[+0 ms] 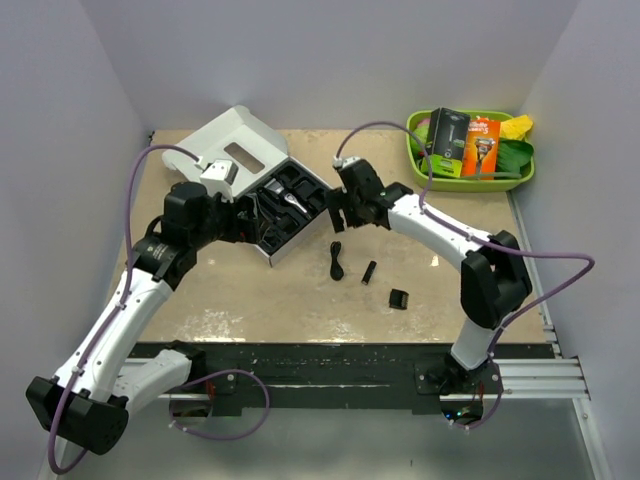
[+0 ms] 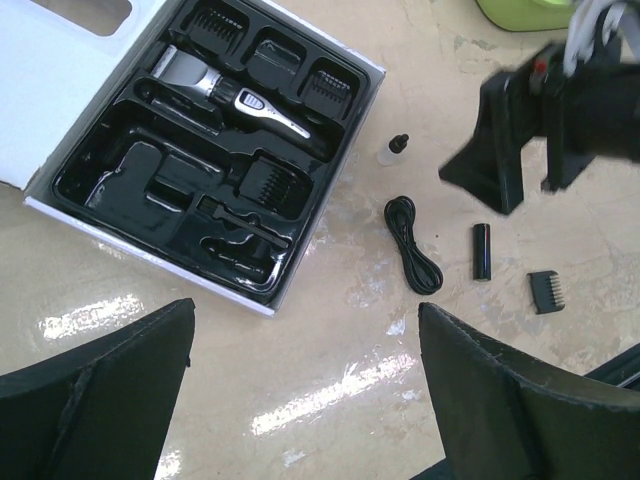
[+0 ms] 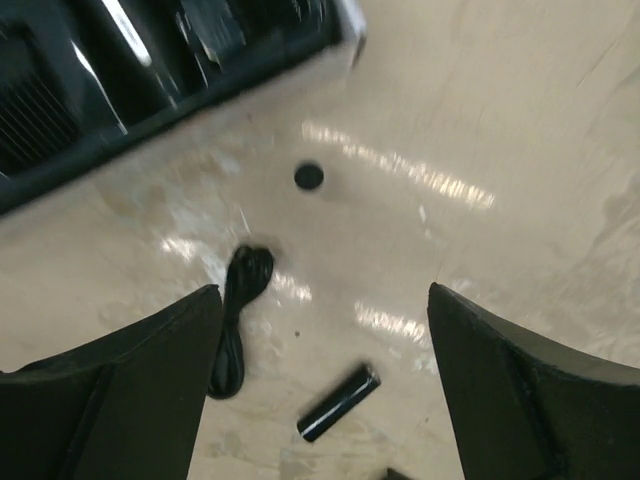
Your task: Sort the hair-cutting tools
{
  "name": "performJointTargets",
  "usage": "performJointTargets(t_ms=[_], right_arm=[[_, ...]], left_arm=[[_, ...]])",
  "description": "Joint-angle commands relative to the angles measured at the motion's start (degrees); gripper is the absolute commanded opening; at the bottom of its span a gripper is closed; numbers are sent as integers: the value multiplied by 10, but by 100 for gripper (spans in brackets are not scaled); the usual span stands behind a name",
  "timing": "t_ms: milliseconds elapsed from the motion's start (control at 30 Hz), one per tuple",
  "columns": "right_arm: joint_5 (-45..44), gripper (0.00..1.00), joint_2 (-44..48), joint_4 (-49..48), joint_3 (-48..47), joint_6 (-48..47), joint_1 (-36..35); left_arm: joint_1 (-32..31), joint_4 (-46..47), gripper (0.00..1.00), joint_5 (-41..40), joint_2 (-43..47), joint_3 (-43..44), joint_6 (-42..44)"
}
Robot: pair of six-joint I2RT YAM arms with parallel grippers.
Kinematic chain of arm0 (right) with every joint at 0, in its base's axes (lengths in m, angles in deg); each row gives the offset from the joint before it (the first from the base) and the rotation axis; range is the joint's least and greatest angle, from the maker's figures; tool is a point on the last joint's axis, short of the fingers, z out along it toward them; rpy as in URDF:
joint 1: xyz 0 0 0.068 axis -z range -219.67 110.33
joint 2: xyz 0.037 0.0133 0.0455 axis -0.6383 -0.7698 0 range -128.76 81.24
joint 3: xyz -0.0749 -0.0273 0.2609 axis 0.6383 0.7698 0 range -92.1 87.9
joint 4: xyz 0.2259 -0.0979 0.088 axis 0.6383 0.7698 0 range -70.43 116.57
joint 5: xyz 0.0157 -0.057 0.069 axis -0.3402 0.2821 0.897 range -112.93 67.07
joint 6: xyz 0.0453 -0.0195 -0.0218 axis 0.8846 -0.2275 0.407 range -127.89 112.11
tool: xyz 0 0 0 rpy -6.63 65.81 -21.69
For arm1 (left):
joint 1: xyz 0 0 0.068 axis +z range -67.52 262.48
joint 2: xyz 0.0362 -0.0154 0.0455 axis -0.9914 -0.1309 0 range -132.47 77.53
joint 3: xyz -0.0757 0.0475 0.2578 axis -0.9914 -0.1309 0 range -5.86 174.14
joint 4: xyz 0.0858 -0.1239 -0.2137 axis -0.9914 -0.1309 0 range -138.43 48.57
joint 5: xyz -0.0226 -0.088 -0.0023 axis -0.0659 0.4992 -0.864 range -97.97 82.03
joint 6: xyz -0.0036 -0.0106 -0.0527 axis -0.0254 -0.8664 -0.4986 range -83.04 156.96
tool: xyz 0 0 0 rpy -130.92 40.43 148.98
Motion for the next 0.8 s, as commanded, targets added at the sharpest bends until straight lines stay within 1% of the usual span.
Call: performJointTargets(t_ms=[0,67,100,233,333,467,567,767], right_arm=[[34,81,81,-16,68,66,-2],[44,79,87,-20,92,76,-5],[65,77,89,-24,101,82,-6],[93,75,89,-57,148,107,-12],[107,71,75,-86,161,128,-20],[89,66,38,-109,159,152,-38],[79,63,25,-124,164,168,-42],[45,57,-5,-125,170,185,-50]], left_arm=[[4,26,97,0,-2,6,-9],[4,24,96,0,-5,3,-10],[4,24,96,-1,-5,0,-10],[4,27,96,-6,3,-8,-12],[4,27,96,-4,5,-11,-14],[4,31,95,-6,12,-18,-35],[4,33,95,-23,21,-27,-50],[4,20,94,-48,20,-35,-61]])
